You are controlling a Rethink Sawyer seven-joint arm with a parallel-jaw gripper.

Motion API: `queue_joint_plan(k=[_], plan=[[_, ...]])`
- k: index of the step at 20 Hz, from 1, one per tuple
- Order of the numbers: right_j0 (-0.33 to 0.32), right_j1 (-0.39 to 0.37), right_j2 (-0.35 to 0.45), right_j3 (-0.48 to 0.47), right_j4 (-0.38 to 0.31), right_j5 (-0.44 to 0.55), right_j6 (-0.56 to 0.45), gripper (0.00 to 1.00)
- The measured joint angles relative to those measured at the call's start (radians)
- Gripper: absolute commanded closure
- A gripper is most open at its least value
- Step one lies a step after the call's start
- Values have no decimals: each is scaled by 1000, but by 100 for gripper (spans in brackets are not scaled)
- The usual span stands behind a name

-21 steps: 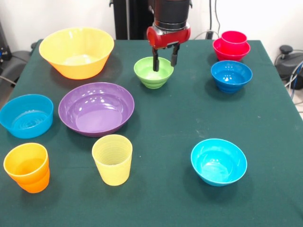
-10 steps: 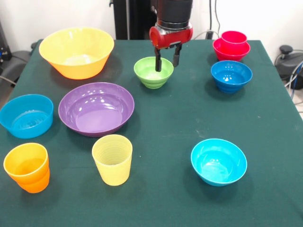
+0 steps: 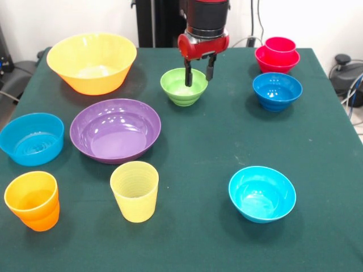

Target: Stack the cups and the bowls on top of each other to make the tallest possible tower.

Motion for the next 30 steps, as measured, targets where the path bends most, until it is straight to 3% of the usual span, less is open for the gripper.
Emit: queue_joint_plan(k=[8, 17, 30], plan=[[10, 19, -29, 0, 0, -10, 0, 0], [71, 13, -104, 5, 1, -76, 0, 0], [86, -17, -118, 57, 19, -77, 0, 0]])
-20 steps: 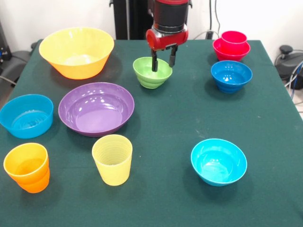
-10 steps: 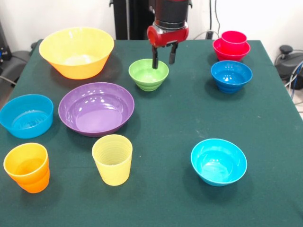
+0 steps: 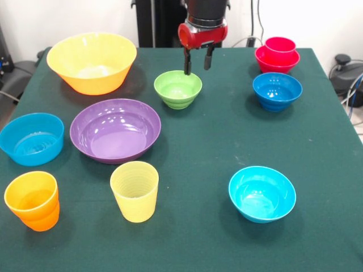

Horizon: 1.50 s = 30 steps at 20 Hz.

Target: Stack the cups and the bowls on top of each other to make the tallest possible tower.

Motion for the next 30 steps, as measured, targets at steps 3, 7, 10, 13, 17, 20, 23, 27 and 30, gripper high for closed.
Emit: queue_joint_plan(k=[3, 7, 10, 13, 17, 20, 23, 27, 30], plan=[[0, 7, 0, 0, 0, 0, 0, 0], [-8, 17, 3, 0, 0, 0, 0, 0], [-24, 37, 8, 0, 0, 0, 0, 0], [-36, 51, 9, 0, 0, 0, 0, 0], [-43, 63, 9, 0, 0, 0, 0, 0], [-43, 68, 9, -1, 0, 0, 0, 0], [-42, 74, 9, -1, 0, 0, 0, 0], [-42, 80, 9, -1, 0, 0, 0, 0], [-42, 79, 9, -1, 0, 0, 0, 100]])
